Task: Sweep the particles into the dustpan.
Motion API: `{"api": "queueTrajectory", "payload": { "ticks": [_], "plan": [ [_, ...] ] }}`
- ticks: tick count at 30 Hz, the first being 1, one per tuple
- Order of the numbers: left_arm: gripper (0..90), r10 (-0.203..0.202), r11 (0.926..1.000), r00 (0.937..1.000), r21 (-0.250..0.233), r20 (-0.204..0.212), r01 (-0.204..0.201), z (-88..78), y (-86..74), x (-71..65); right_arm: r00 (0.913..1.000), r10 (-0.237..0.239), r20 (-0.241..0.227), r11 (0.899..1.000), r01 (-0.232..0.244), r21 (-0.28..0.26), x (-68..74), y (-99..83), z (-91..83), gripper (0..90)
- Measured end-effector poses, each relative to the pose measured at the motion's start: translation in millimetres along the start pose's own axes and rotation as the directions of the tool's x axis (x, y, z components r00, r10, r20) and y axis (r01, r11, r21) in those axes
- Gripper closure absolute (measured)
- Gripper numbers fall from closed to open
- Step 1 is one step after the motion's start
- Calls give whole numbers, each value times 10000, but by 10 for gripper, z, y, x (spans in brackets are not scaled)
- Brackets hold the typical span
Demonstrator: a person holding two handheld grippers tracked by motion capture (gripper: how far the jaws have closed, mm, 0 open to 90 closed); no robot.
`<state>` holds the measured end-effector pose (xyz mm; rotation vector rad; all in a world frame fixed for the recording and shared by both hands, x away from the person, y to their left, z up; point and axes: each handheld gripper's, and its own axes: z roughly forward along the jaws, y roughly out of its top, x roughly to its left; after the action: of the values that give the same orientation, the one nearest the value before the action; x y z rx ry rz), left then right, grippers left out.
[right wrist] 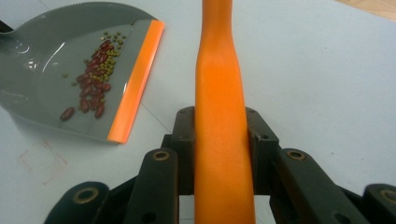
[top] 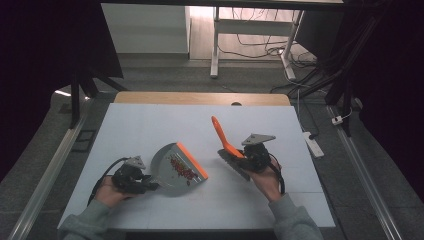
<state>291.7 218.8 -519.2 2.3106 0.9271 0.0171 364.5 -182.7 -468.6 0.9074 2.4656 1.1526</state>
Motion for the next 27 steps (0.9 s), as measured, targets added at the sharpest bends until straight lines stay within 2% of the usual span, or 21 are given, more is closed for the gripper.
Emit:
{"api": "queueTrajectory", "payload": {
  "ticks": [6,13,20,24,27],
  "plan": [
    [619,-278,9987,9996,-428,-91,274,-43,-21,-17,10000,37,7,9999,-37,-110,-63,-72,-124,705],
    [620,-647,9939,9976,-915,-233,623,-93,-38,-35,9997,217,129,9995,-214,-216,-155,-130,-235,705],
    [620,-851,9893,9961,-1205,-214,820,-129,-61,-45,9995,273,150,9994,-270,-228,-193,-169,-305,705],
    [619,-1090,9844,9937,-1415,-263,1043,-149,-79,-53,9996,281,98,9994,-279,-211,-200,-185,-326,705],
    [619,-1371,9778,9900,-1640,-317,1302,-164,-95,-64,9995,316,36,9993,-316,-210,-200,-194,-340,705]
  ]
}}
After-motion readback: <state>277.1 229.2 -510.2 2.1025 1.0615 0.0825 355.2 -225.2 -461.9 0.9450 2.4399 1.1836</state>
